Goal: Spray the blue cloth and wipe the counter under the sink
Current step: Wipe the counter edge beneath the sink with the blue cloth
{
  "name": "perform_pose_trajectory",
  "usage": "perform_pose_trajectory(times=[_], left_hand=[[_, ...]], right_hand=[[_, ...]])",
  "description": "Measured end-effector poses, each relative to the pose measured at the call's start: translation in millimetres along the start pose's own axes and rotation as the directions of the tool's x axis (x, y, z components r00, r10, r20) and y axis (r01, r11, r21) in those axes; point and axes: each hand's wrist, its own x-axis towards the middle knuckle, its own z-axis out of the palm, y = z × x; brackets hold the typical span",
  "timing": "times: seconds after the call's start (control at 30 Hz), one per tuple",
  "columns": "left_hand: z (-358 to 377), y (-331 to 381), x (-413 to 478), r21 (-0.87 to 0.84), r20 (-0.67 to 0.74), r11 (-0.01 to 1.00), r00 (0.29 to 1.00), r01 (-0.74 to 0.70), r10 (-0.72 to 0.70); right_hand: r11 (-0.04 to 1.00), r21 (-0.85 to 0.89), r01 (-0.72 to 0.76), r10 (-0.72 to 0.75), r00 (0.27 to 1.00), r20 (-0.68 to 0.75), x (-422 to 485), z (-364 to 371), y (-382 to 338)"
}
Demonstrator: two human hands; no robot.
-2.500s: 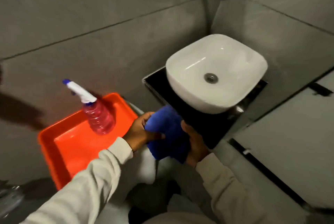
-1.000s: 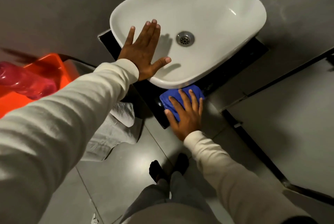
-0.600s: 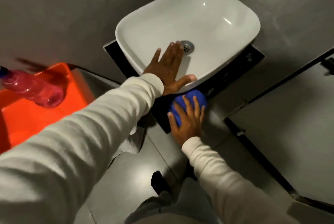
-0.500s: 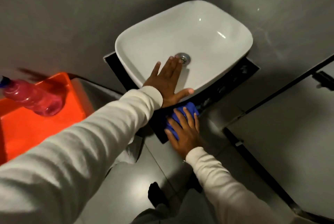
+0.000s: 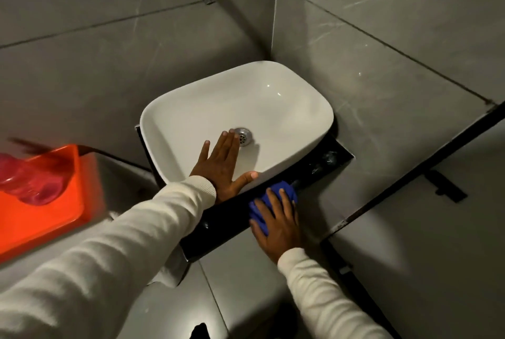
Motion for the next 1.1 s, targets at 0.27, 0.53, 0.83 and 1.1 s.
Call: perform_pose_trajectory(times=[0.27,0.53,0.83,1.1], left_hand=[[9,52,40,-0.025,-0.017,0.990,0.990,0.140,-0.140],[9,71,57,0.032,-0.080,0.979,0.977,0.201,-0.198],[10,78,64,0.059,-0.129,0.971,0.967,0.230,-0.221],[8,80,63,0.039,-0.135,0.973,0.966,0.226,-0.219]], right_hand=[[0.994,0.082,-0.067,0.068,0.998,-0.005,16,3,21],[0.973,0.071,-0.218,0.223,0.972,-0.072,71,-19,112],[0.959,-0.023,-0.284,0.284,0.958,0.042,94,-21,135],[0.854,0.021,-0.520,0.519,0.854,0.039,107,-27,131]])
